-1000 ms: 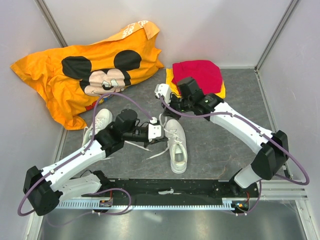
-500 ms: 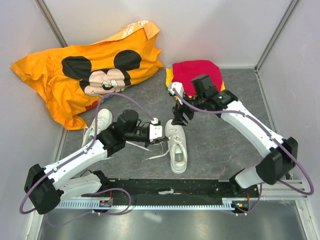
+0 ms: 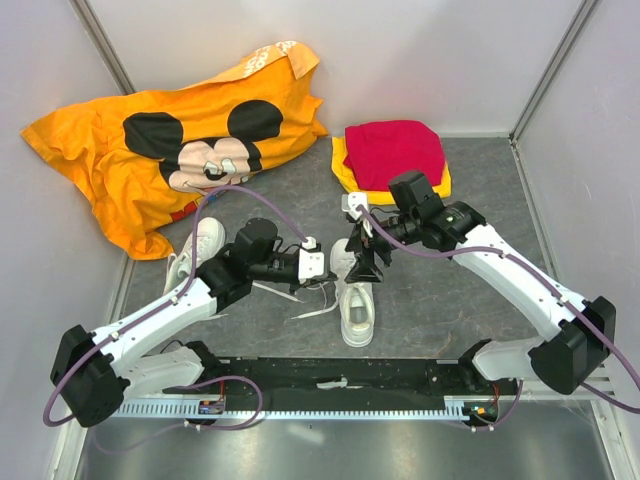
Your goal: Tie the shoes
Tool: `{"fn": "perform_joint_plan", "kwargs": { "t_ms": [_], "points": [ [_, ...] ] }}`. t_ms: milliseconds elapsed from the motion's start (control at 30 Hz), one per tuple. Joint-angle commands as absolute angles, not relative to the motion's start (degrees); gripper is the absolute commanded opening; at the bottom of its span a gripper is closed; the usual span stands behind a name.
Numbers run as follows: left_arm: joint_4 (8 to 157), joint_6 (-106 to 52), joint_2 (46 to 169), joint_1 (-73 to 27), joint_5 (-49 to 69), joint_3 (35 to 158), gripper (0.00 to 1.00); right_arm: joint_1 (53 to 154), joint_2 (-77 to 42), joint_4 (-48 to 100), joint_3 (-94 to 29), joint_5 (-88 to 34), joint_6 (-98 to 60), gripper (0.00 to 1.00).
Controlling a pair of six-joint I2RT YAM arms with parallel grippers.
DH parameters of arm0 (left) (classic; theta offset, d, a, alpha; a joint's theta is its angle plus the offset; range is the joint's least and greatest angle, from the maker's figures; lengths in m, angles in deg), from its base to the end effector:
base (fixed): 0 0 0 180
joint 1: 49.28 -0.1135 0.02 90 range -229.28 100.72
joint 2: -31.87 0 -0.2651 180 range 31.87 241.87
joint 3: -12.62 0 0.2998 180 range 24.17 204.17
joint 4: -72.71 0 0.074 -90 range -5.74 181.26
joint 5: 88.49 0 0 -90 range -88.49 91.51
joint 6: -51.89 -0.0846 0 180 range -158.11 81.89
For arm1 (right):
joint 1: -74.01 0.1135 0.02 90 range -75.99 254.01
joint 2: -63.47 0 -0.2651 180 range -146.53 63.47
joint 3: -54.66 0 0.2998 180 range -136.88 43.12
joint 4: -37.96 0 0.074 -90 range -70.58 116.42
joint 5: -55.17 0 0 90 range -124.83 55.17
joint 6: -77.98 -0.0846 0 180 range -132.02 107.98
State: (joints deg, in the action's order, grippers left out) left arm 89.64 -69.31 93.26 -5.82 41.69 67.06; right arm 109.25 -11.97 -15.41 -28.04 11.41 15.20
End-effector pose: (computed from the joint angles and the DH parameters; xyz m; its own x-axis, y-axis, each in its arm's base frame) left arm 0.1929 -0.2580 0.2538 0.2427 0.3152 -0.9174 0.9680 -0.0170 0.2503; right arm 0.2446 0.2476 0.3125 -0.1538 -0.4960 -0.8546 -0.9878 0.0552 0.1457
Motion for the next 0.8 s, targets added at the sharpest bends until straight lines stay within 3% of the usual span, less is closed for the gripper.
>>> {"fn": "perform_joint_plan", "kwargs": {
  "t_ms": [0, 533, 633, 667, 767],
  "points": [
    [87.1, -72.8, 93.5, -6.0, 44.7, 67.0, 0.02, 111.0, -13.8, -10.1, -27.8, 14.0, 16.3, 0.83],
    [85.7, -73.5, 93.3, -6.5, 45.1, 66.0, 0.01, 113.2, -15.2, -9.6, -24.6, 12.6, 18.3, 0.47],
    [85.5, -73.7, 93.6, -6.5, 44.9, 65.9, 0.02, 113.3, -15.4, -9.6, -24.7, 12.9, 18.1, 0.33],
    [85.6, -73.7, 93.6, -6.5, 44.8, 65.9, 0.02, 113.3, -15.5, -9.6, -24.8, 13.0, 18.0, 0.2],
    [85.7, -73.7, 93.7, -6.5, 44.5, 65.7, 0.02, 113.3, -15.3, -9.2, -24.7, 12.7, 17.2, 0.0]
  ]
}}
